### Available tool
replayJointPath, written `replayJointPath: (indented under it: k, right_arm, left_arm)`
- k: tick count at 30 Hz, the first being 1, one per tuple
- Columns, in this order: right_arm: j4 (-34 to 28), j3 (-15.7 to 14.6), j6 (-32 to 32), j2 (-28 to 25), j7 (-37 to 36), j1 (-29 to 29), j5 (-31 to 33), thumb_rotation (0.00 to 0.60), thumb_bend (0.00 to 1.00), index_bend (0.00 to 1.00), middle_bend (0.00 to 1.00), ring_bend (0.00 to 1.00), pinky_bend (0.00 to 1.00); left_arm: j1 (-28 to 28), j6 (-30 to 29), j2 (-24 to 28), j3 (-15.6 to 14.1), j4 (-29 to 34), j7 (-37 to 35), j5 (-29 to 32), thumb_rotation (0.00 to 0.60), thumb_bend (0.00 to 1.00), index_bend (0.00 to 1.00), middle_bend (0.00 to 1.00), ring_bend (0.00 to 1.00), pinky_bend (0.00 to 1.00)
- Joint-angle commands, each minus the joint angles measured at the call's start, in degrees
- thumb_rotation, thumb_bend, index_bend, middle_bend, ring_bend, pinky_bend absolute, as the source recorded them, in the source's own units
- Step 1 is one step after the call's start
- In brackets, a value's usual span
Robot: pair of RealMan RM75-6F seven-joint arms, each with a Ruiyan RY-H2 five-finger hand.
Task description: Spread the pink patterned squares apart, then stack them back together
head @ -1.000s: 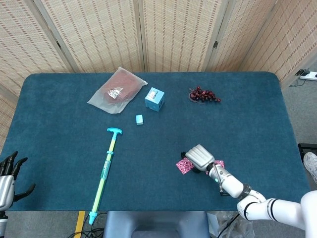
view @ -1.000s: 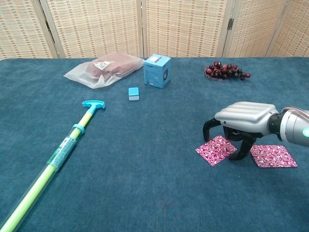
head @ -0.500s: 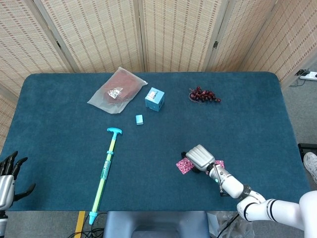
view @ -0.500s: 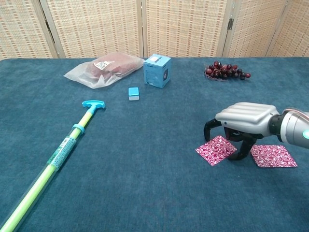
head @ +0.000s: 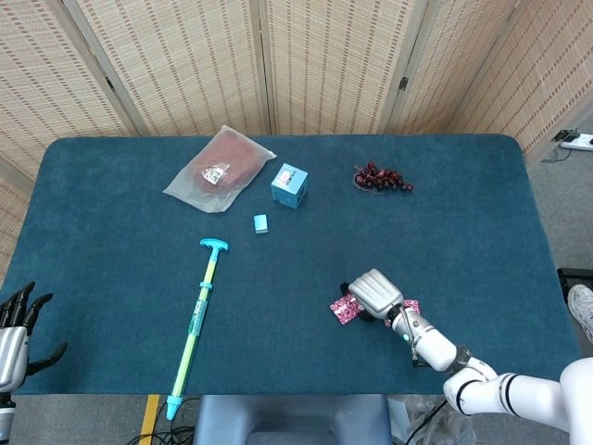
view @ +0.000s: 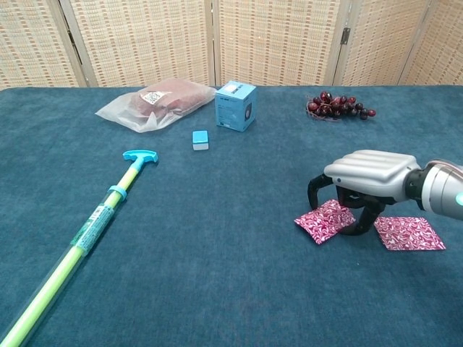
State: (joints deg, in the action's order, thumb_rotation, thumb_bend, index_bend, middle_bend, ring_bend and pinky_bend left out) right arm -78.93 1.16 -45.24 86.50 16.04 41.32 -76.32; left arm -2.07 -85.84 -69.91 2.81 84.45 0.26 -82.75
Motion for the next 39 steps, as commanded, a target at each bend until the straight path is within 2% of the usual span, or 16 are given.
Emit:
replayJointPath:
  k: [1, 10, 15, 24, 39]
  right_arm:
    - [-1.8, 0.3, -1.7, -1.4, 0.1, -0.7, -0.1, 0.600, 0.31, 0.38, 1.00, 1.00, 1.00]
    - [-10.1, -0.3, -9.5, -8.0, 2.3, -6.9, 4.1, 0.600, 0.31, 0.38, 1.00, 1.00, 1.00]
    - [-12.2, -1.6, -12.5, -9.9, 1.6, -10.5, 5.6, 0.600, 0.31, 0.38, 1.00, 1.00, 1.00]
    - [-9.9, -2.9, -12.0, -9.1, -1.7, -13.6, 7.3, 0.600, 0.31, 0.38, 1.00, 1.00, 1.00]
    - [-5.7, -2.0, -9.9, -5.9, -4.7, -14.3, 6.9, 0.600, 0.31, 0.38, 1.00, 1.00, 1.00]
  left_arm:
    - [0.0, -0.1, 0.1, 0.0, 0.0, -0.1, 0.0, 0.600, 0.26, 0.19, 0.05, 0.05, 0.13]
    - [-0.3, 0.8, -0.1, -0.2, -0.3, -0.3, 0.0, 0.600, 0.26, 0.19, 0.05, 0.05, 0.13]
    - [-0.8, 1.2, -0.3, -0.2, -0.1, 0.0, -0.6, 0.600, 0.26, 0.19, 0.05, 0.05, 0.13]
    - [-1.1, 1.4, -0.7, -0.4, 0.0, 0.1, -0.8, 0.600, 0.26, 0.19, 0.05, 0.05, 0.13]
    - [-1.0, 1.5, -0.7, -0.5, -0.2, -0.1, -0.5, 0.600, 0.26, 0.19, 0.05, 0.05, 0.13]
